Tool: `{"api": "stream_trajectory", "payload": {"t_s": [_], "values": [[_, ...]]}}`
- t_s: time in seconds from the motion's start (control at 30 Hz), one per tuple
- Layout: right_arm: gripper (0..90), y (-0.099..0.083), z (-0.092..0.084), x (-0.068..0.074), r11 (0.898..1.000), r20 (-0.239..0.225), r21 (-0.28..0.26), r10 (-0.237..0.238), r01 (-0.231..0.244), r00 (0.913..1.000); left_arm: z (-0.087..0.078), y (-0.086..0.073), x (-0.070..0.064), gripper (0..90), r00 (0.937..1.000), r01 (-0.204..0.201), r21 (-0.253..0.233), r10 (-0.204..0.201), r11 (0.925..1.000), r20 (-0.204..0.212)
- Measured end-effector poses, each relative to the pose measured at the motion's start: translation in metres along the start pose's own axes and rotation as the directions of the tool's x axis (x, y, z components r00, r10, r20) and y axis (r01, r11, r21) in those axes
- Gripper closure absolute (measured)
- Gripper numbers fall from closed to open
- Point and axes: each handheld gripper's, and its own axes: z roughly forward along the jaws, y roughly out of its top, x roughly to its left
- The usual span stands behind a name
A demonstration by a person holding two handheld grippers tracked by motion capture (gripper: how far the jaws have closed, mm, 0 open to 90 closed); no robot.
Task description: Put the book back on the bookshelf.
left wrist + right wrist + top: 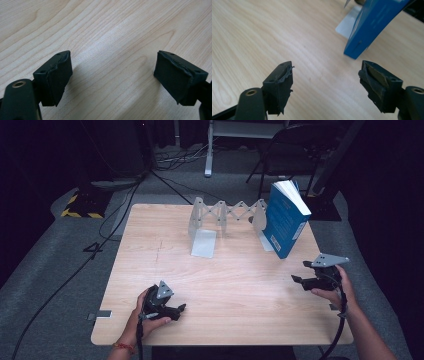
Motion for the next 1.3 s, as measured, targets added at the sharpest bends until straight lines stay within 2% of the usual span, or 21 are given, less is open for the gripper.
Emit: {"api": "stream_trajectory", "payload": {"t_s": [0.07, 0.17, 0.3, 0.4, 0.47, 0.57, 0.6, 0.67, 0.7, 0.73, 0.9, 1.3], "values": [[27.3, -0.005, 0.001, 0.001, 1.0, -0.01, 0.004, 0.001, -0.001, 1.0, 0.0, 0.0, 0.0, 15.2, 1.0, 0.0, 0.0, 0.0, 1.0, -0.001], [27.2, -0.03, 0.003, 0.006, 1.0, -0.036, 0.016, 0.023, -0.022, 0.9991, 0.0, 0.0, 0.0, 15.1, 1.0, 0.0, 0.0, 0.0, 1.0, 0.0], [26.6, -0.052, 0.003, 0.011, 0.999, -0.038, 0.017, 0.034, -0.033, 0.9987, 0.0, 0.0, 0.0, 15.1, 1.0, 0.0, 0.0, 0.0, 1.0, -0.001], [25.6, -0.069, 0.002, 0.013, 0.999, -0.062, 0.011, 0.047, -0.047, 0.997, 0.0, 0.0, 0.0, 15.2, 1.0, -0.001, 0.001, 0.001, 1.0, -0.001], [25.4, -0.079, 0.002, 0.015, 0.999, -0.054, 0.016, 0.053, -0.052, 0.9971, 0.0, 0.0, 0.0, 15.1, 1.0, -0.001, 0.0, 0.001, 1.0, 0.0], [24.6, -0.092, -0.001, 0.016, 0.996, -0.079, -0.007, 0.091, -0.091, 0.9927, 0.0, 0.0, 0.0, 15.1, 1.0, 0.001, 0.001, -0.001, 1.0, -0.003], [24.8, -0.094, -0.004, 0.017, 0.995, -0.064, -0.013, 0.095, -0.096, 0.9934, 0.0, 0.0, 0.0, 15.1, 1.0, 0.001, 0.002, -0.001, 1.0, -0.003], [24.6, -0.097, -0.007, 0.018, 0.994, -0.065, -0.008, 0.106, -0.107, 0.9922, 0.0, 0.0, 0.0, 15.1, 1.0, 0.0, 0.001, 0.0, 1.0, -0.003], [24.5, -0.1, -0.009, 0.017, 0.991, -0.086, 0.001, 0.136, -0.136, 0.987, 0.0, 0.0, 0.0, 15.1, 1.0, 0.002, 0.002, -0.002, 1.0, -0.003], [24.4, -0.103, -0.011, 0.018, 0.988, -0.075, -0.003, 0.151, -0.151, 0.9858, 0.0, 0.0, 0.0, 15.1, 1.0, 0.001, 0.002, -0.001, 1.0, -0.004], [24.2, -0.109, -0.018, 0.018, 0.986, -0.058, -0.003, 0.164, -0.165, 0.9847, 0.0, 0.0, 0.0, 15.1, 1.0, 0.002, 0.002, -0.002, 1.0, -0.004], [22.9, -0.109, -0.018, 0.019, 0.985, -0.045, -0.001, 0.175, -0.175, 0.9836, 0.0, 0.0, 0.0, 15.1, 1.0, 0.003, 0.002, -0.003, 1.0, -0.005]]}}
